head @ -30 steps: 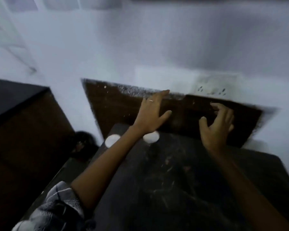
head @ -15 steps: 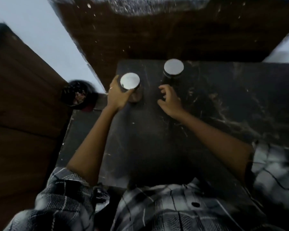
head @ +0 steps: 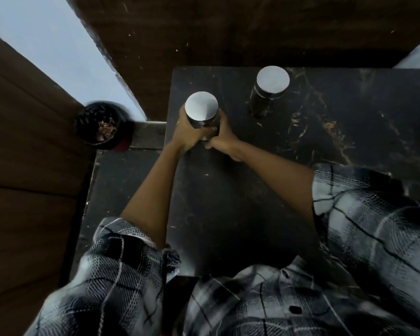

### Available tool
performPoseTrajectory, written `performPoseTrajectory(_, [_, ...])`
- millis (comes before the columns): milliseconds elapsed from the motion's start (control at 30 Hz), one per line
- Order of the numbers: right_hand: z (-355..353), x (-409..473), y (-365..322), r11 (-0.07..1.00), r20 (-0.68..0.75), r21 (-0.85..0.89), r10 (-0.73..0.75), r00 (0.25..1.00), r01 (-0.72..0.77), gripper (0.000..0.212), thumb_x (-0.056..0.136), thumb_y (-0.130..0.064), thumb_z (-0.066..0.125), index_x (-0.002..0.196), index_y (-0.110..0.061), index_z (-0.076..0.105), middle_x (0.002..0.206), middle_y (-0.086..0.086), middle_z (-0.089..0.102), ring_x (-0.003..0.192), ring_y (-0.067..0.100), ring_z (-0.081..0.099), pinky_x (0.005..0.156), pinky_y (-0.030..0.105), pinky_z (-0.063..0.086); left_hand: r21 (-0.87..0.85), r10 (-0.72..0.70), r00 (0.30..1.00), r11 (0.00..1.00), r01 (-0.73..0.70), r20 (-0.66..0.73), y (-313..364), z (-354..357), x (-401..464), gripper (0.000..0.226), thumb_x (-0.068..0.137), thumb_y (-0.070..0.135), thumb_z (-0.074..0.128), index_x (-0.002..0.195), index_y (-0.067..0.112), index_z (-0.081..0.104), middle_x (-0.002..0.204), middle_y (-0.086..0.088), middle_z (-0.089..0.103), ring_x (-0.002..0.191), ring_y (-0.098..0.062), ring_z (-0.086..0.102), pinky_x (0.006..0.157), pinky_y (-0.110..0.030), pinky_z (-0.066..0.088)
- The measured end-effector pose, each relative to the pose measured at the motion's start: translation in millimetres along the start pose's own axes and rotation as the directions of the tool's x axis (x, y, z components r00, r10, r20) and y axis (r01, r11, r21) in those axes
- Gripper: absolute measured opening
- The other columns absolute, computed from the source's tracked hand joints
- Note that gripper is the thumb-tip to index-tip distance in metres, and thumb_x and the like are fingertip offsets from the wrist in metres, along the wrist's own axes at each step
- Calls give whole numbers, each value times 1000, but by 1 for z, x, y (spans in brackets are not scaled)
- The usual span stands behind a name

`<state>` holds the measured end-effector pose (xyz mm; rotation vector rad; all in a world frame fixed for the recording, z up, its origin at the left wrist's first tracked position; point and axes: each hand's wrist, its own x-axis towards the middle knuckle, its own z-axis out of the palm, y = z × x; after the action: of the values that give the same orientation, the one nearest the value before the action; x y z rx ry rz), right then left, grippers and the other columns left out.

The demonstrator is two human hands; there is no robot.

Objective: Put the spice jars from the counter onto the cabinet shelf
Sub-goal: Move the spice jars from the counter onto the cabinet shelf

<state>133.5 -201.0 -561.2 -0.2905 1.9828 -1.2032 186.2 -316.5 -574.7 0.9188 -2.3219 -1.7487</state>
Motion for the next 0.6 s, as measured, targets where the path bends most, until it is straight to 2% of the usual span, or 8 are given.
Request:
performPoseTrajectory(100, [6, 1, 4, 1000, -30, -5, 17, 999, -17, 108, 67, 12, 63, 150, -24, 3, 154, 6, 24, 139, 28, 28, 108, 48, 38, -10, 3, 999, 1000, -4, -35, -5, 3, -1, 95, 64, 16, 82, 140, 18, 26, 136, -4, 46, 118, -15, 46, 93, -26, 41])
performPoseTrajectory(167, [6, -2, 12, 1000, -65, -23, 6, 998, -7, 105, 67, 9, 63, 150, -25, 7, 153, 5, 25, 139, 26, 29, 108, 47, 38, 4, 65, 997, 998, -64, -43, -6, 5, -5, 85, 59, 26, 83, 128, 30, 36, 122, 7, 52, 111, -8, 49, 92, -24, 42])
performPoseTrajectory(233, [4, -8, 20, 1000, -98, -21, -9, 995, 7, 99, 69, 5, 63, 149, -24, 13, 153, 5, 27, 138, 25, 30, 109, 45, 37, 31, 105, 993, 994, -103, -50, -5, 10, -11, 78, 56, 32, 84, 122, 35, 42, 112, 15, 55, 106, -4, 53, 92, -25, 44])
performPoseTrajectory(400, [0, -20, 19, 999, -201, -14, -38, 979, 36, 88, 73, -8, 67, 146, -27, 22, 149, 3, 34, 137, 24, 34, 112, 47, 33, -23, 41, 982, 999, -46, -186, 1, 29, -34, 87, 60, 26, 87, 134, 18, 43, 126, 7, 54, 112, -8, 51, 90, -21, 40])
performPoseTrajectory(500, [-10, -27, 5, 995, -273, -98, -49, 961, 23, 86, 77, -16, 65, 145, -36, 18, 148, 5, 33, 137, 29, 30, 111, 53, 29, -47, 53, 977, 997, -64, -208, 21, 32, -39, 87, 63, 24, 85, 138, 17, 40, 135, 0, 54, 121, -14, 51, 99, -26, 43])
performPoseTrajectory(600, [-23, -37, -13, 988, -319, -139, -103, 942, 61, 79, 81, -21, 59, 144, -43, 15, 146, 8, 32, 136, 33, 28, 109, 57, 26, -30, 101, 974, 994, -110, -202, 48, 31, -41, 88, 64, 34, 84, 138, 18, 39, 136, -2, 53, 122, -16, 52, 103, -37, 45])
